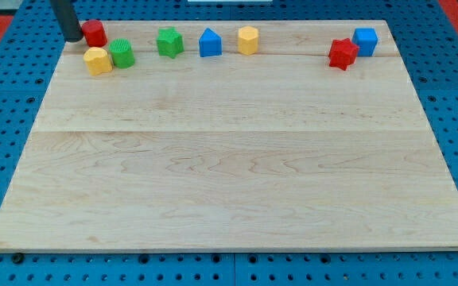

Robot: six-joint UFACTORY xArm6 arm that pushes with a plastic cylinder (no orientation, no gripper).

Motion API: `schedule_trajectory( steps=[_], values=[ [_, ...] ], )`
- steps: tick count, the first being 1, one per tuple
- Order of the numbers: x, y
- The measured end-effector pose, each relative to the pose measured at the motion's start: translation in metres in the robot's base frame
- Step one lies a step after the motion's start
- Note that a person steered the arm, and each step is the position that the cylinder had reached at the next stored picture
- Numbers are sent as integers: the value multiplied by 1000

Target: Push the yellow heart to the bottom of the green circle

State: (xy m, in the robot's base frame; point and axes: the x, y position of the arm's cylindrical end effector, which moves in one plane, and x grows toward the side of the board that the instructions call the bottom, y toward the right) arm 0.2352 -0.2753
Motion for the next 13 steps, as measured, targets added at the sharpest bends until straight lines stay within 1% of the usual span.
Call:
schedule_trajectory(
  steps=[4,7,8,10,13],
  values=[
    [-1,2],
    [36,2],
    [47,9],
    [54,86],
    [55,91]
  ],
)
